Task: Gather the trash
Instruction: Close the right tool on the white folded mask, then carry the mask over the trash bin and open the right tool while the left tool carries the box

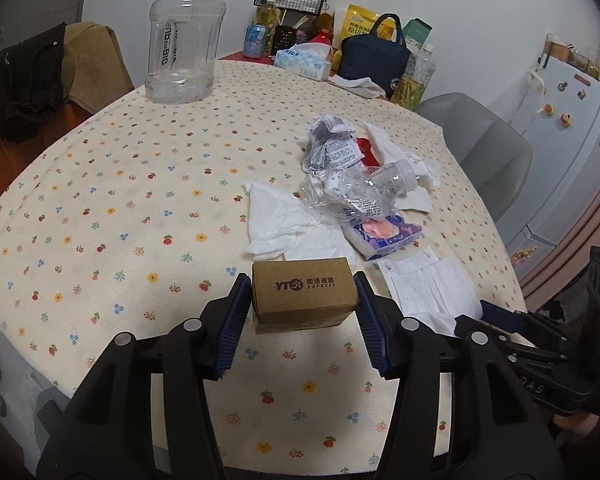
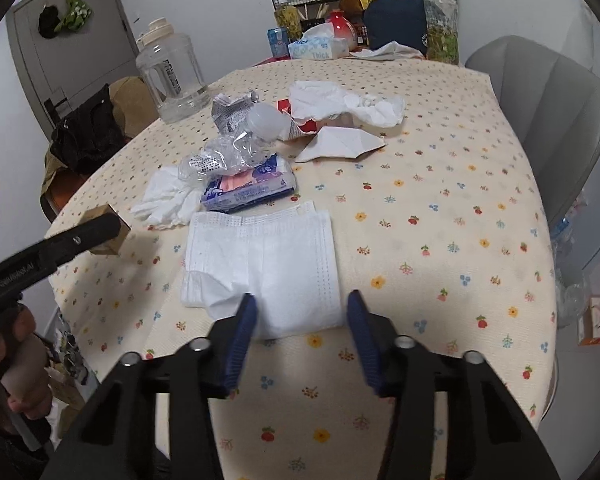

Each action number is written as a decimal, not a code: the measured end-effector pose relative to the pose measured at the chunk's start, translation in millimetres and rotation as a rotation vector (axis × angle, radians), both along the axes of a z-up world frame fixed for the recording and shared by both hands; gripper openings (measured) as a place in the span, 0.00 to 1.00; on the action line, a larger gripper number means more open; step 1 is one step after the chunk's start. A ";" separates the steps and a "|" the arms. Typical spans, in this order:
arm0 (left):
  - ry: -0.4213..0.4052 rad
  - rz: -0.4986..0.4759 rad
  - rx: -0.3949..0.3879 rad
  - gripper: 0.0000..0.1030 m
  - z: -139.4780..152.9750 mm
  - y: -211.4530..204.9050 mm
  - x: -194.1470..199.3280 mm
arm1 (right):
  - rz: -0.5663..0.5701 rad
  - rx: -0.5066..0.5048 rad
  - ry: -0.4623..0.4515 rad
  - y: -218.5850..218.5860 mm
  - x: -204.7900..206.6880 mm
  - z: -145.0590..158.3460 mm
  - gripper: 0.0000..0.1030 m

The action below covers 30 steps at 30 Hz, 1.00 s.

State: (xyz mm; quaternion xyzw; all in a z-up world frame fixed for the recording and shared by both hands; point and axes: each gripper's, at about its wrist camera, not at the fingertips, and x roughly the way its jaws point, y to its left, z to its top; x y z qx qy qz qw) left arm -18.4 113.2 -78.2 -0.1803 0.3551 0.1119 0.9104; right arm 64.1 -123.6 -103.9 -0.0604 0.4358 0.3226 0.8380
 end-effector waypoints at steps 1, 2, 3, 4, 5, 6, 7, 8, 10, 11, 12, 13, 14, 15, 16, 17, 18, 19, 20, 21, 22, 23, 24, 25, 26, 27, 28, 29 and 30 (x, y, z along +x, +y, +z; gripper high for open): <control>-0.002 -0.002 0.001 0.51 0.8 -0.9 0.3 | 0.013 0.002 0.005 0.2 -0.3 0.1 0.20; -0.005 -0.006 0.001 0.51 2.1 -2.1 0.8 | 0.026 0.011 0.015 -0.4 -1.1 0.6 0.14; -0.007 -0.009 0.002 0.51 3.2 -3.8 1.9 | 0.033 0.013 0.020 -1.7 -2.4 1.5 0.12; -0.011 -0.014 0.003 0.51 4.5 -5.4 2.1 | 0.032 0.008 0.014 -3.3 -3.8 2.8 0.11; -0.014 -0.018 0.005 0.51 5.7 -7.5 2.3 | 0.029 0.007 0.009 -5.6 -4.8 4.2 0.09; -0.018 -0.024 0.006 0.51 6.7 -9.7 2.6 | 0.024 0.014 0.010 -10.2 -5.6 6.6 0.09; -0.022 -0.030 0.008 0.51 8.0 -11.6 3.0 | 0.019 0.021 0.010 -14.5 -5.9 8.4 0.09; -0.025 -0.037 0.010 0.51 9.5 -14.2 3.9 | 0.011 0.026 0.007 -18.9 -5.8 10.6 0.09; -0.030 -0.047 0.011 0.51 11.0 -18.4 6.0 | -0.011 0.037 0.001 -30.7 -4.7 16.1 0.09; -0.031 -0.054 0.013 0.51 12.1 -21.0 7.6 | -0.025 0.043 -0.002 -37.7 -3.8 19.2 0.09; -0.032 -0.060 0.014 0.51 12.8 -23.0 8.9 | -0.042 0.045 -0.007 -45.9 -3.4 23.0 0.09; -0.034 -0.066 0.015 0.51 13.7 -26.0 11.1 | -0.056 0.050 -0.015 -53.3 -3.4 26.6 0.09; -0.035 -0.076 0.017 0.51 15.1 -29.7 14.4 | -0.066 0.054 -0.020 -59.0 -3.5 29.4 0.09; -0.035 -0.086 0.021 0.51 16.5 -33.0 17.4 | -0.084 0.064 -0.028 -69.2 -3.3 34.3 0.09; -0.040 -0.100 0.029 0.51 19.0 -38.0 21.0 | -0.099 0.069 -0.035 -76.9 -3.1 37.8 0.09; -0.046 -0.114 0.034 0.51 21.6 -43.1 24.8 | -0.114 0.072 -0.043 -84.7 -2.9 40.9 0.09; -0.052 -0.128 0.036 0.51 23.7 -48.0 28.5 | -0.136 0.075 -0.052 -94.7 -2.1 44.2 0.09; -0.055 -0.142 0.035 0.51 25.1 -53.2 32.4 | -0.153 0.079 -0.056 -103.0 -0.8 46.4 0.09; -0.056 -0.155 0.036 0.51 26.3 -58.2 36.1 | -0.170 0.083 -0.060 -110.7 0.5 48.5 0.09; -0.059 -0.174 0.037 0.51 27.8 -65.1 41.4 | -0.192 0.084 -0.066 -120.4 2.0 51.0 0.09; -0.061 -0.186 0.037 0.51 28.9 -70.3 45.0 | -0.209 0.084 -0.071 -127.7 3.8 52.3 0.09; -0.065 -0.204 0.036 0.51 30.3 -77.1 49.8 | -0.232 0.081 -0.077 -136.8 6.1 53.8 0.09; -0.068 -0.218 0.037 0.51 31.0 -82.9 53.0 | -0.249 0.080 -0.079 -144.0 8.0 54.2 0.09; -0.070 -0.233 0.039 0.51 32.1 -89.3 57.0 | -0.259 0.078 -0.081 -149.1 9.8 54.7 0.09; -0.073 -0.248 0.042 0.51 33.0 -95.6 60.4 | -0.270 0.073 -0.089 -155.0 11.3 55.7 0.09; -0.076 -0.262 0.045 0.51 34.0 -101.9 64.1 | -0.282 0.066 -0.100 -160.7 11.9 56.3 0.09; -0.079 -0.276 0.047 0.51 34.5 -108.2 67.1 | -0.291 0.064 -0.105 -165.7 12.9 57.2 0.09; -0.080 -0.290 0.048 0.51 35.4 -114.5 71.2 | -0.304 0.066 -0.107 -172.4 14.4 58.0 0.09; -0.081 -0.301 0.048 0.51 35.6 -119.4 73.4 | -0.313 0.066 -0.108 -176.5 15.0 58.5 0.09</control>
